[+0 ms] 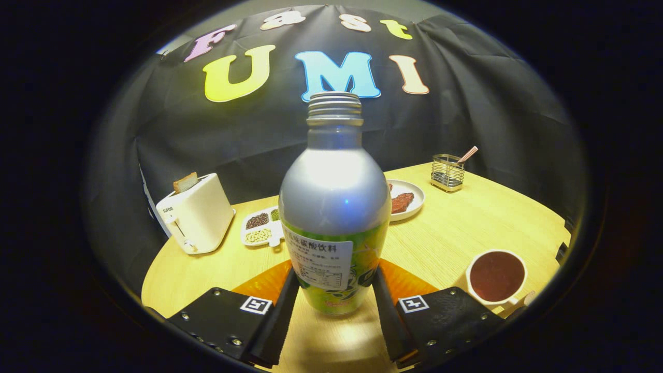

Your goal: Take the bottle from table, then pour the juice into the cup, finally place the bottle on the coaster

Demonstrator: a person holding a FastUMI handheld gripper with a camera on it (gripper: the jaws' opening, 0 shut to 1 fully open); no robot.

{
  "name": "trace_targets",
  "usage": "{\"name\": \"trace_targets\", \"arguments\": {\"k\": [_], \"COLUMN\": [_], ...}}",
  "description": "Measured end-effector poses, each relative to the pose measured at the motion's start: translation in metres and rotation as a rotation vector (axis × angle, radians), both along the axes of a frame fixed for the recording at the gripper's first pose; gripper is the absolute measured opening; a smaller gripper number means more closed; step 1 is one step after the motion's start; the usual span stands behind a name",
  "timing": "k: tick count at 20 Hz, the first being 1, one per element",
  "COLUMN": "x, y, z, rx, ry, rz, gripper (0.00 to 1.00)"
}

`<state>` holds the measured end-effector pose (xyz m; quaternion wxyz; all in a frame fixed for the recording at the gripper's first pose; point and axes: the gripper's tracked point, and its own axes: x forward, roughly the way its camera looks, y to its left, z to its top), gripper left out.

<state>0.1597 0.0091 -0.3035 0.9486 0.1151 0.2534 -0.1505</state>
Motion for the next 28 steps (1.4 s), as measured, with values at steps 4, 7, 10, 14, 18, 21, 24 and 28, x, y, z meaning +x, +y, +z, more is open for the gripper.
{"name": "trace_targets", "arguments": {"k": [4, 7, 10, 14, 18, 21, 24, 28], "x": [0.022, 0.038, 0.046, 0.048, 0.051, 0.049, 0.044, 0.032], "y": [-0.007, -0.007, -0.007, -0.004, -0.006, -0.006, -0.008, -0.004], "z": [-0.01, -0.021, -0.035, -0.05, -0.05, -0.05, -0.051, -0.022], "rx": [-0.029, -0.031, -0.061, -0.054, -0.067, -0.068, -0.064, -0.047], "ry": [0.005, 0.015, 0.053, 0.094, 0.084, 0.093, 0.105, 0.057], "rz": [-0.016, -0.01, 0.006, 0.025, 0.026, 0.035, 0.046, 0.087], "gripper": [0.74, 0.74, 0.75, 0.76, 0.77, 0.79, 0.92, 0.99]}}
